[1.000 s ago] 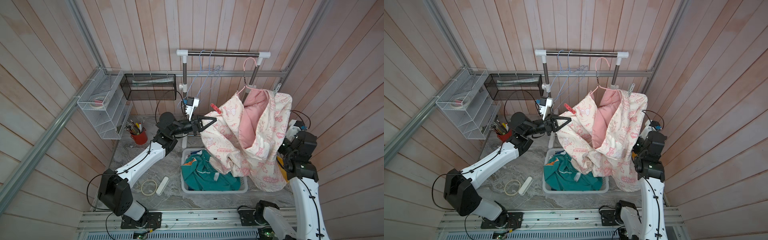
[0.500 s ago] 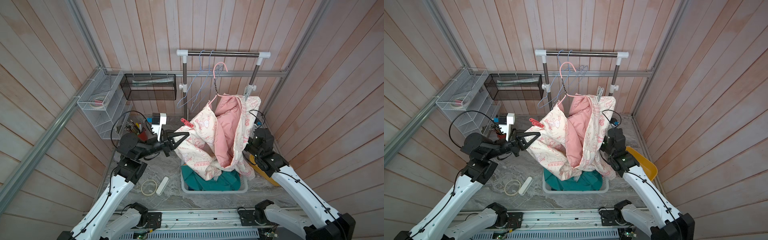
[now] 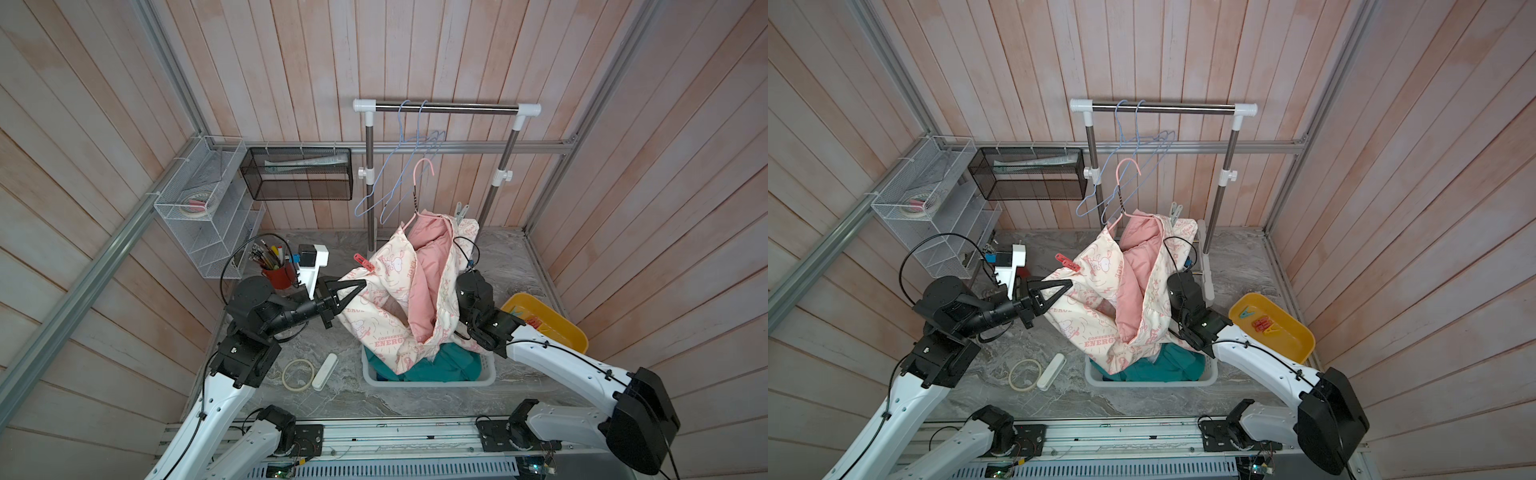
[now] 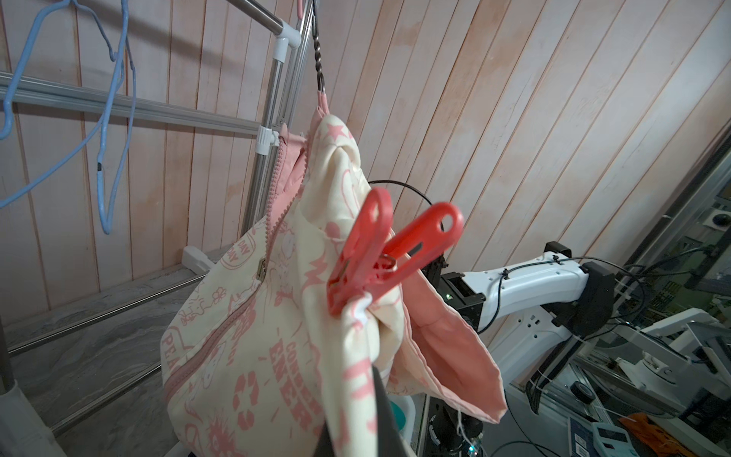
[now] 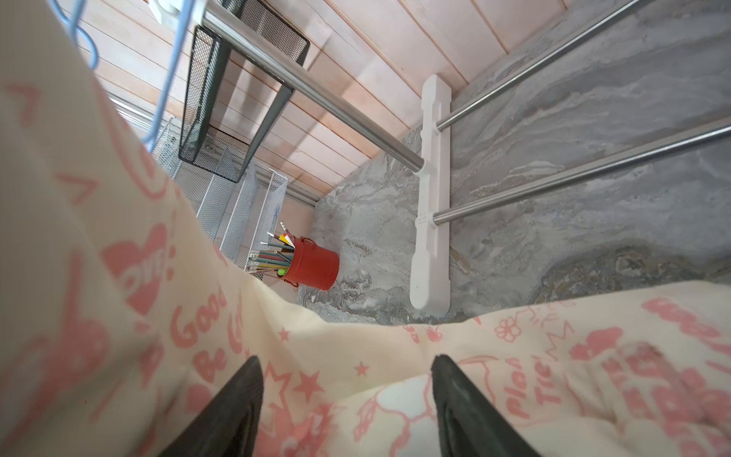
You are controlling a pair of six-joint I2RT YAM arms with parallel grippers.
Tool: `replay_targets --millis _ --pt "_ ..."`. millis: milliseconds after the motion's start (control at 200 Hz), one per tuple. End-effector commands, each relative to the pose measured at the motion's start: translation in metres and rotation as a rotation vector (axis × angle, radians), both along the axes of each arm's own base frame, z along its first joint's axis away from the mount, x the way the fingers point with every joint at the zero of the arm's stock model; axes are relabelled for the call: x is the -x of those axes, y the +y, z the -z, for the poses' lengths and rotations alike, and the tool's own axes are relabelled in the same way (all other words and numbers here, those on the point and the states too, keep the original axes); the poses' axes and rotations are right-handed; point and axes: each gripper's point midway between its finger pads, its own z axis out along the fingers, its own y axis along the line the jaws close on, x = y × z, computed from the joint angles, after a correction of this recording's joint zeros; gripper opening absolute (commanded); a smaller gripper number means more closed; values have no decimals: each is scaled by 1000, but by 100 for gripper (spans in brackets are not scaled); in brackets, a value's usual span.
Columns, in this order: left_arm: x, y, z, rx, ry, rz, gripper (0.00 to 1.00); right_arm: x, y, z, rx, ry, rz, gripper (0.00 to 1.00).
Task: Remove the clothespins securing jackets to the hanger
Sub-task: Adjust the jacket in the basket.
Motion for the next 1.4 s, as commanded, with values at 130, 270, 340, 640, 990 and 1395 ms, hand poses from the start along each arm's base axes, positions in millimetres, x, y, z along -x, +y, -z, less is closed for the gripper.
replay_targets --millis 130,270,340,640,990,1395 --pt "-2 -6 27 -43 -61 15 0 15 -22 45 40 23 54 71" --pt "-1 -25 58 -91 -33 64 0 22 -35 78 105 64 68 79" --pt "1 -37 75 -119 -26 85 0 23 -41 88 130 89 75 80" --pt "-9 -48 110 -176 -20 19 0 23 -84 65 342 123 174 84" --pt "-20 -35 94 -202 -86 -89 0 45 -123 25 399 94 215 86" --pt "-27 -17 89 -196 -99 -146 0 62 -171 -18 455 46 329 86"
